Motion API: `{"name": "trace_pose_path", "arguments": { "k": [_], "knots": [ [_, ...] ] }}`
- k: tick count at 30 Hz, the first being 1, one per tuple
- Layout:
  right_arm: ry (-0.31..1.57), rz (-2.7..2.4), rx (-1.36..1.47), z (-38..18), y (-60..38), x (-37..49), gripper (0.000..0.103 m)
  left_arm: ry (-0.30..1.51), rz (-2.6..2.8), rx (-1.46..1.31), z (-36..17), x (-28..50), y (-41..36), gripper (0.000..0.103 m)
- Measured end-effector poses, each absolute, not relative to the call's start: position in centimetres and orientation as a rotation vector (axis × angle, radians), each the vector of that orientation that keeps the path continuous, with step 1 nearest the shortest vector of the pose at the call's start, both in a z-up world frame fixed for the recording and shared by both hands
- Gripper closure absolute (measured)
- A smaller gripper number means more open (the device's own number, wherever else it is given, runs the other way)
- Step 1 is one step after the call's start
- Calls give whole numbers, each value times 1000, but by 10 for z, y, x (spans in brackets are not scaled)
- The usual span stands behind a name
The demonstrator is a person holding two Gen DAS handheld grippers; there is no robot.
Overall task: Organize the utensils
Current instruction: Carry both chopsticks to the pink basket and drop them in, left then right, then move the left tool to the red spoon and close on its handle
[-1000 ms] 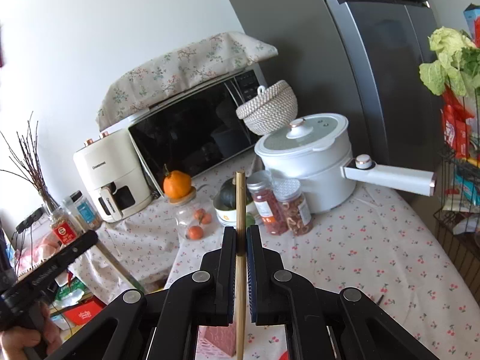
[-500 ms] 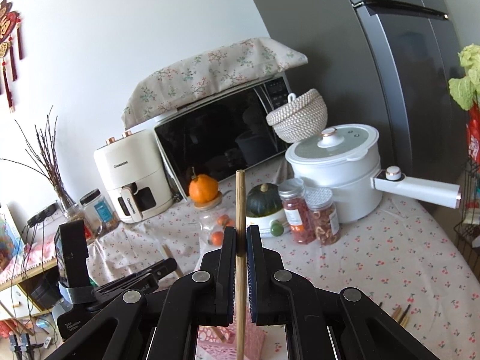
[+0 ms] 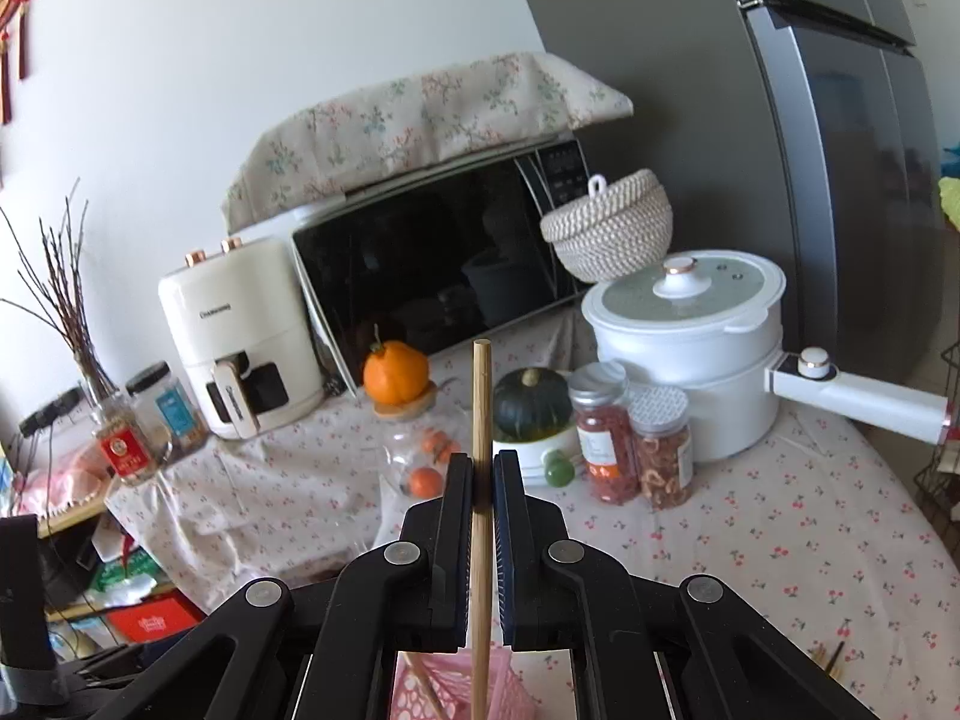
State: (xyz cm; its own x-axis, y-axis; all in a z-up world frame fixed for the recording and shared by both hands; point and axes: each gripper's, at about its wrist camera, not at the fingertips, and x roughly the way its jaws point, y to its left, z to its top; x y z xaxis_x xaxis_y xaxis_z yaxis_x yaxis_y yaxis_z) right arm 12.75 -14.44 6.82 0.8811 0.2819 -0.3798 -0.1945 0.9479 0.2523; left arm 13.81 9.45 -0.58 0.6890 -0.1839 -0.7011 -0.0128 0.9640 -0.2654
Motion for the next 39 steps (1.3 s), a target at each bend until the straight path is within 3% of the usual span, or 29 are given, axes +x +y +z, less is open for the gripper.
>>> {"name": "trace_pose_path", "arguments": {
  "k": [8,12,17,23,39],
  "knots": [
    [532,253,233,37,-137,154,97,850,-120,-250,-16,134,94,27],
    [562,265,272,32,-142,154,91,857,-142,-254,-15,131,90,23],
    [530,253,324,40,-167,144,44,858,-164,-228,-13,127,78,18],
    [538,183,374,37,-205,127,25,881,-194,-220,-18,122,62,15],
    [782,-8,293,-16,-291,104,14,998,-319,-84,-49,104,-6,14]
  ]
}}
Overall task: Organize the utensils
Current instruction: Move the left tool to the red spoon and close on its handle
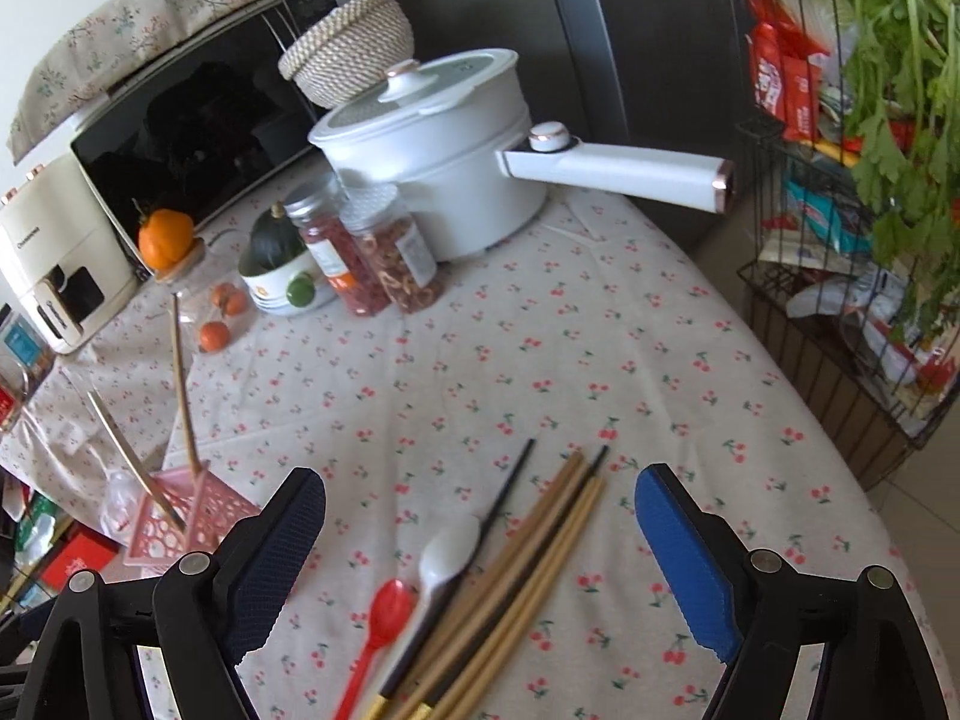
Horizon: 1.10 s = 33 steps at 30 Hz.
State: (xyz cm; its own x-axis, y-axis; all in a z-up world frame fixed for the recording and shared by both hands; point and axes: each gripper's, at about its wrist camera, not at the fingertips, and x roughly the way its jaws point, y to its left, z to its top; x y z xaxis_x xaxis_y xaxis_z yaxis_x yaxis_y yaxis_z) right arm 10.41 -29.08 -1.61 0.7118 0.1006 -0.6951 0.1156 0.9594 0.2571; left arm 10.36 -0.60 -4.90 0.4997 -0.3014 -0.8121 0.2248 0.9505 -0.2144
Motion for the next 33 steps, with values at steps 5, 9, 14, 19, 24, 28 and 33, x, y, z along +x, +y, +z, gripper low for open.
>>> {"name": "trace_pose_path", "arguments": {
  "k": [5,9,14,19,24,28,33],
  "knots": [
    [916,-93,245,-37,-313,101,14,1050,-388,-56,-62,103,-34,14],
    [1031,-82,236,-57,-322,101,14,1095,-418,-37,-76,108,-57,21],
    [1118,-71,238,-74,-326,106,14,1155,-453,-15,-100,118,-87,61],
    [1158,-31,239,-82,-322,114,14,1184,-427,24,-122,135,-107,73],
    [1179,-29,229,-87,-323,120,14,1209,-412,56,-139,149,-116,74],
    [1178,-31,234,-88,-326,123,14,1230,-412,89,-149,154,-124,81],
    [1184,-40,258,-89,-331,125,14,1221,-409,128,-150,156,-128,90]
  ]
}}
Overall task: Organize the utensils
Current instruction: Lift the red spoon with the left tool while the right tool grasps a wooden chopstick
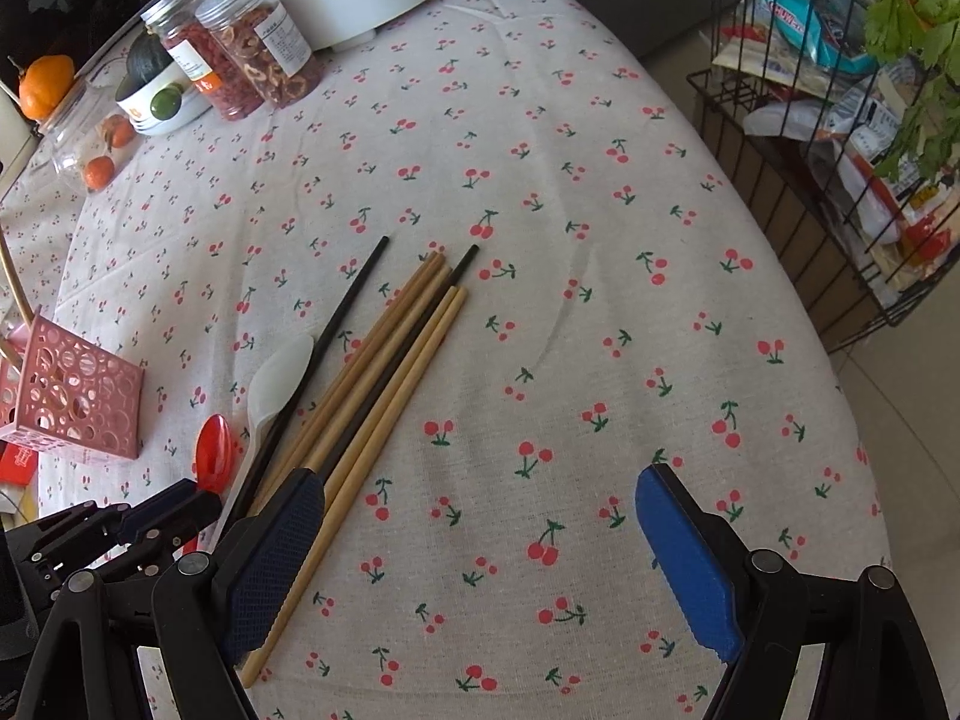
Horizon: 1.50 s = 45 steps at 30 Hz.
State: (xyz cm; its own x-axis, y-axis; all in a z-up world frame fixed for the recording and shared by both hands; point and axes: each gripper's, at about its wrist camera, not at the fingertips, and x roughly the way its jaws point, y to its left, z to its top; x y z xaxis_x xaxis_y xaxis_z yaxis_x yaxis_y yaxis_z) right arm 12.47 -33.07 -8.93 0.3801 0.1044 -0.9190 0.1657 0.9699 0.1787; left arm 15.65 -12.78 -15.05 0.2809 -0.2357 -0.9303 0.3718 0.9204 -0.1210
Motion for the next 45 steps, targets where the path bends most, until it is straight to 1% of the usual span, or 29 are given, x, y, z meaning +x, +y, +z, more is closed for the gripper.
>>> {"name": "trace_pose_path", "arguments": {
  "k": [4,10,18,21,24,25,26,27,28,31,34,37,42,43,45],
  "knots": [
    [1195,-48,263,-93,-331,126,14,1188,-423,113,-138,150,-124,93],
    [1216,-74,256,-100,-333,130,14,1094,-447,40,-99,137,-106,93],
    [1235,-62,254,-121,-332,148,14,905,-464,-58,-39,111,-70,93],
    [1252,-72,266,-128,-331,154,20,866,-466,-61,-27,102,-59,93],
    [1259,-60,298,-132,-324,161,28,863,-462,-77,-23,100,-47,93],
    [1260,-55,303,-134,-321,163,33,866,-461,-86,-23,101,-43,93],
    [1263,-53,301,-135,-317,166,40,867,-461,-95,-23,100,-39,93],
    [1268,-54,293,-137,-312,169,44,868,-461,-103,-24,100,-35,93],
    [1277,-56,282,-139,-308,172,52,868,-461,-107,-25,101,-31,93],
    [1268,-97,203,-140,-295,176,59,862,-463,-111,-23,98,-25,93],
    [1274,-119,203,-141,-291,178,65,856,-467,-112,-21,95,-22,93],
    [1284,-141,207,-141,-288,179,66,851,-471,-113,-19,94,-20,93],
    [1310,-109,211,-140,-284,171,73,849,-472,-117,-18,93,-19,93],
    [1321,-103,224,-141,-285,170,77,849,-473,-118,-17,93,-18,93],
    [1324,-88,226,-141,-287,167,79,848,-472,-118,-17,91,-19,93]
  ]
}}
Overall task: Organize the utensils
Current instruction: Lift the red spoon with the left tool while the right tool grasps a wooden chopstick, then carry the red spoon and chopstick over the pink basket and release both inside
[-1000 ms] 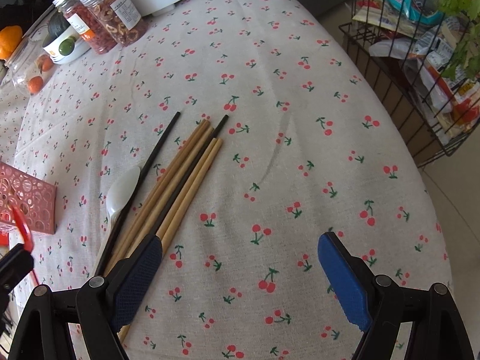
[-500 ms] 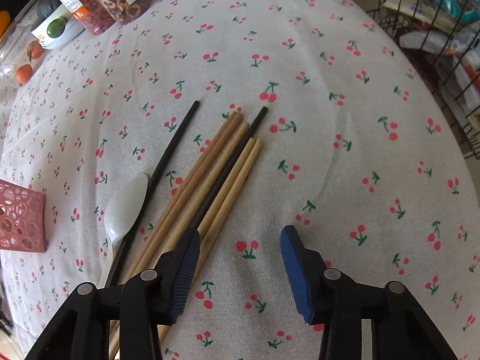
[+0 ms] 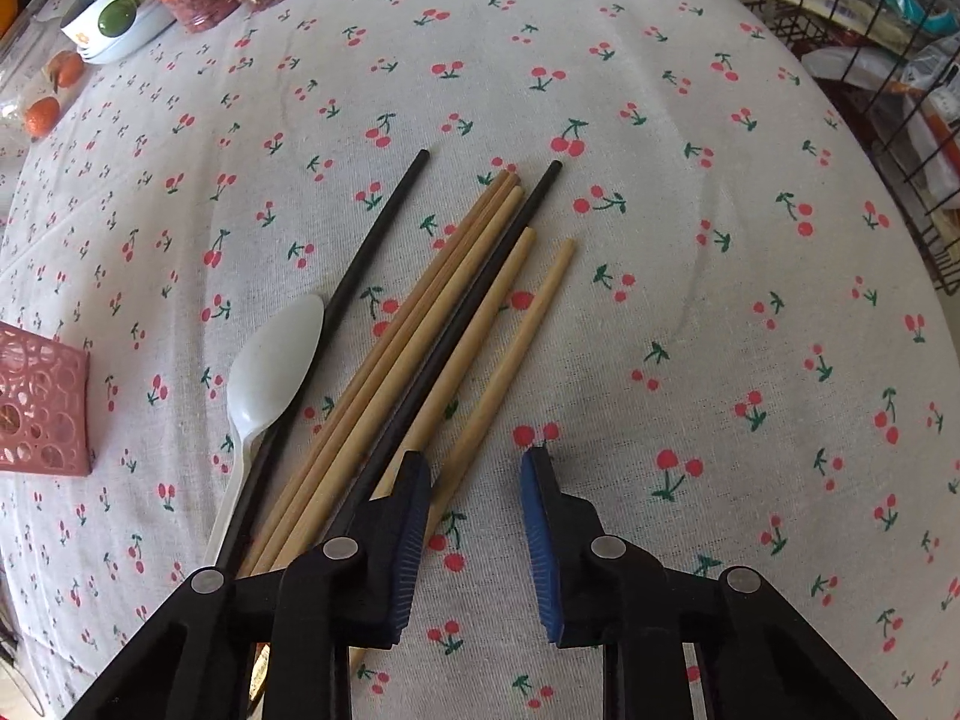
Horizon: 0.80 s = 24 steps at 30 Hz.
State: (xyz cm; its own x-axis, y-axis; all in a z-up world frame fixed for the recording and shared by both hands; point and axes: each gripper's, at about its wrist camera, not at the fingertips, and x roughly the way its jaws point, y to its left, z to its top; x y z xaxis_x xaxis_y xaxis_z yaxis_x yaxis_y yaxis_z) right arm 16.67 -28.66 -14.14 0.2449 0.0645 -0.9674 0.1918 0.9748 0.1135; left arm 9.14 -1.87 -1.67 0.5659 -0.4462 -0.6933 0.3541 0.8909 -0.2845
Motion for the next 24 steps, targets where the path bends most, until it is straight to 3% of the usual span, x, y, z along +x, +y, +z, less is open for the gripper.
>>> {"name": "trace_pose_path", "arguments": {
  "k": [2,8,16,24],
  "knots": [
    [1328,-95,176,-142,-286,164,90,845,-469,-116,-16,91,-18,93],
    [1320,-73,94,-142,-280,161,91,847,-461,-131,-18,91,-16,93],
    [1290,-46,262,-139,-297,162,98,787,-443,-190,-5,94,0,93],
    [1079,32,349,-78,-303,142,98,591,-368,-337,31,110,41,93]
  ]
}}
